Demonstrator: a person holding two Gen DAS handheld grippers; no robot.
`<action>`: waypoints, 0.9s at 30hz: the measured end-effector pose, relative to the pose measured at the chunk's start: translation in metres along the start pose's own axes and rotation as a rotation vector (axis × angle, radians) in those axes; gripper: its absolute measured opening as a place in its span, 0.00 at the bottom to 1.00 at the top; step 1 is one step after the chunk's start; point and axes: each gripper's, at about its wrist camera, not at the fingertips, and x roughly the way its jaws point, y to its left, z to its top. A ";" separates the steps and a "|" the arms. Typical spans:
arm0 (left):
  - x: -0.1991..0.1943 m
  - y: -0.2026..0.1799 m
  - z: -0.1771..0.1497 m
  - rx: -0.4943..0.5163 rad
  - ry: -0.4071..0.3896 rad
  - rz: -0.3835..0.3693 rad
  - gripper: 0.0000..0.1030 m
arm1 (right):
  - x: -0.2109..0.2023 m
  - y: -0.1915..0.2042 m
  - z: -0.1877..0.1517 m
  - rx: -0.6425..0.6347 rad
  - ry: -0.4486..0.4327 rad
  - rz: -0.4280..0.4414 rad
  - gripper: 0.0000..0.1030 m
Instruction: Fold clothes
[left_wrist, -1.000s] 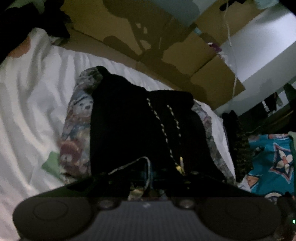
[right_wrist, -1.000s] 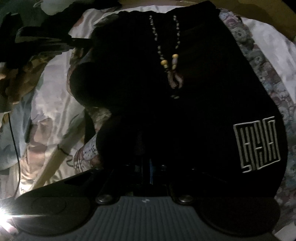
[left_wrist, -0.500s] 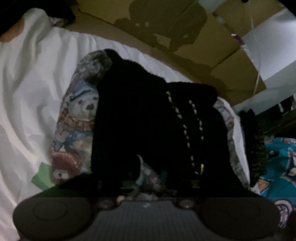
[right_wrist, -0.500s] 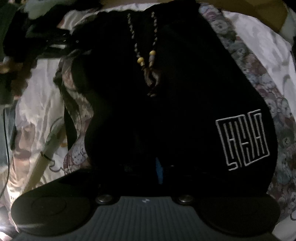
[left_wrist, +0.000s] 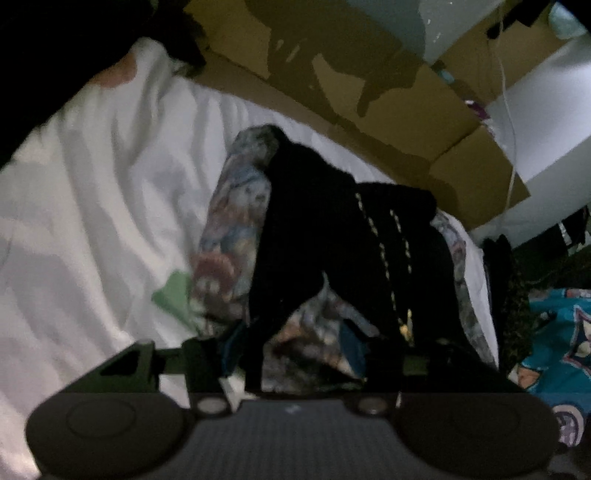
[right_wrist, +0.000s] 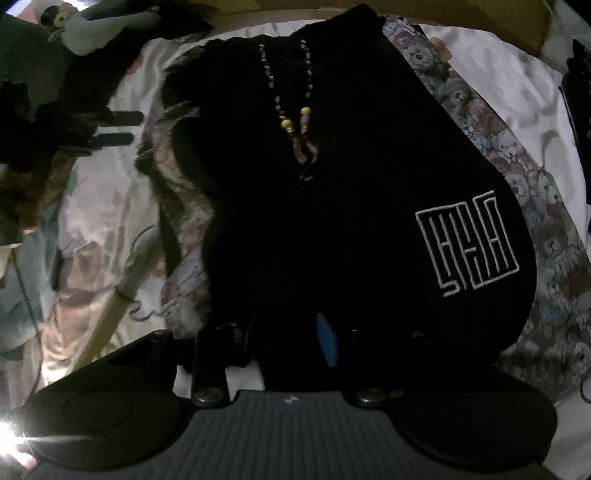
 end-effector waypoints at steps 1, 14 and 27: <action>0.001 0.001 -0.003 -0.002 0.003 0.003 0.56 | -0.003 0.001 -0.002 0.007 -0.003 0.009 0.40; 0.032 0.033 -0.018 -0.151 0.071 -0.031 0.48 | 0.017 0.004 -0.033 0.107 0.057 0.079 0.40; 0.010 0.033 -0.025 -0.158 0.040 -0.083 0.12 | 0.058 -0.006 -0.060 0.507 0.114 0.262 0.40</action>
